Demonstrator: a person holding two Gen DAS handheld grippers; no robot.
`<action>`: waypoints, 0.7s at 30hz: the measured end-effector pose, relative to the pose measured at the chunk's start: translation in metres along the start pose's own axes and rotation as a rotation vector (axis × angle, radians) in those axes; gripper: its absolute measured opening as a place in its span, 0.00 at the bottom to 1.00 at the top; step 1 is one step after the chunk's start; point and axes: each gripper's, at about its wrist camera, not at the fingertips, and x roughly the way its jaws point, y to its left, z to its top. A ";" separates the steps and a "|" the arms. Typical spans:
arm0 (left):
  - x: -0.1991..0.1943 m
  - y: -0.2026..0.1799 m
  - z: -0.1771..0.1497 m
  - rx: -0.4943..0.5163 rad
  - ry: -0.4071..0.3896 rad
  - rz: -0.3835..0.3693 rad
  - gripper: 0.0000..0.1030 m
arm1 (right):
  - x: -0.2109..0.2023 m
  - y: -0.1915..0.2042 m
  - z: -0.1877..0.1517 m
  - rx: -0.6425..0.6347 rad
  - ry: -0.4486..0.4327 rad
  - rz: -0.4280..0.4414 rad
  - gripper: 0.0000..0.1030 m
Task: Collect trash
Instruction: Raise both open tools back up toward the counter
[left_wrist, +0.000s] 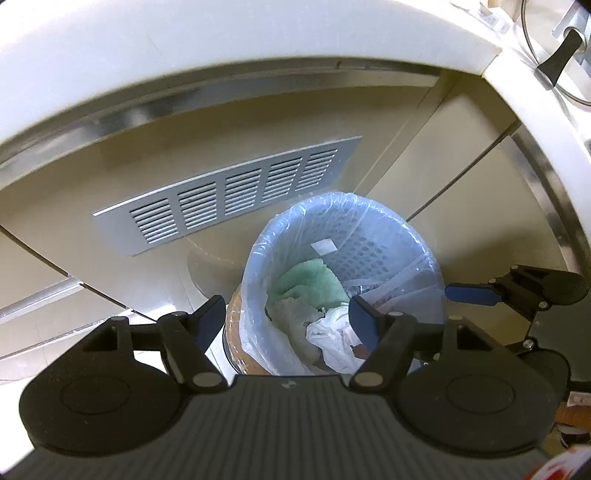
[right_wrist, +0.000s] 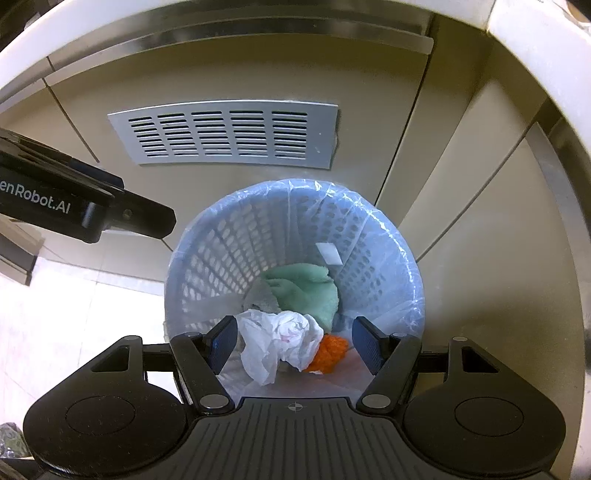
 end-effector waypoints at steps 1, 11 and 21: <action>-0.004 0.000 0.000 0.003 -0.008 -0.003 0.68 | -0.004 0.001 0.001 -0.004 -0.004 -0.002 0.67; -0.077 -0.002 0.013 0.065 -0.172 -0.025 0.68 | -0.084 0.015 0.026 -0.045 -0.191 -0.038 0.67; -0.133 -0.004 0.044 0.097 -0.339 -0.082 0.68 | -0.162 0.005 0.055 0.076 -0.404 -0.129 0.67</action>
